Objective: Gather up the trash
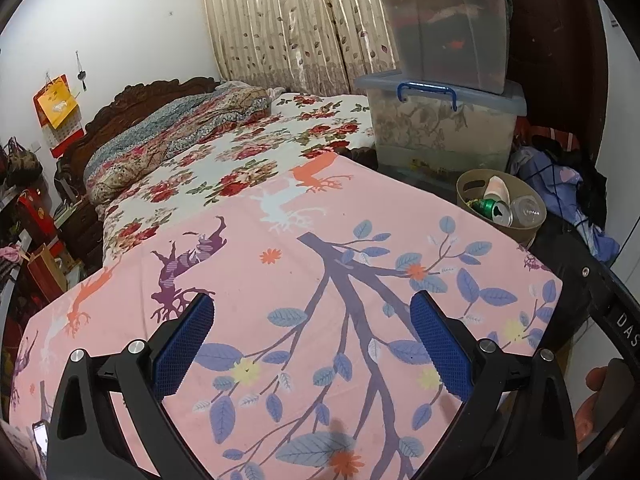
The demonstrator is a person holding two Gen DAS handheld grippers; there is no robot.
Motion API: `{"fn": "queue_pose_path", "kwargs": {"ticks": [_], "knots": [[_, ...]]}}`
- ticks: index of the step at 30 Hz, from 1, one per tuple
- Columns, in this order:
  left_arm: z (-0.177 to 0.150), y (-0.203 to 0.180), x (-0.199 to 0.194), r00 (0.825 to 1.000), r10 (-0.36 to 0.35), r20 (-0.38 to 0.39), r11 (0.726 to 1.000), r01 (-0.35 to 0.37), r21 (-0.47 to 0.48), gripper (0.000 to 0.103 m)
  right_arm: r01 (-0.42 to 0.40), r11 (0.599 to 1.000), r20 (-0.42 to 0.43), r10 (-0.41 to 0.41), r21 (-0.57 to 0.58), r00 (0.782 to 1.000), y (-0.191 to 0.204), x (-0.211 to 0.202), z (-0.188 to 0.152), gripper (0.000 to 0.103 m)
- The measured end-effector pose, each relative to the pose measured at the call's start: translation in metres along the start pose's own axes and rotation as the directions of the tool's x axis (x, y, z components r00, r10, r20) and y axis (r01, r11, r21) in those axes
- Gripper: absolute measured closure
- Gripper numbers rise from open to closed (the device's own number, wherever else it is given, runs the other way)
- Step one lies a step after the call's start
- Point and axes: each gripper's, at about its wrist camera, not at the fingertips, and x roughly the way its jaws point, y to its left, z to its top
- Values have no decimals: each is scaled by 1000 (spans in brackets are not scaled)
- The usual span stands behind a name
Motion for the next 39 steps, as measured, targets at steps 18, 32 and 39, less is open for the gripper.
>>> {"fn": "queue_pose_path", "kwargs": {"ticks": [18, 32, 39], "knots": [[0, 15, -1, 1000, -16, -22, 997, 14, -76, 8, -23, 999, 11, 24, -32, 1000, 11, -5, 0, 3], [0, 19, 4, 999, -1, -38, 996, -2, -91, 8, -28, 999, 2, 28, -30, 1000, 13, -3, -1, 3], [-1, 20, 5, 999, 1, -48, 996, -5, -91, 8, -33, 999, -11, 33, -25, 999, 14, -1, -4, 3]]}}
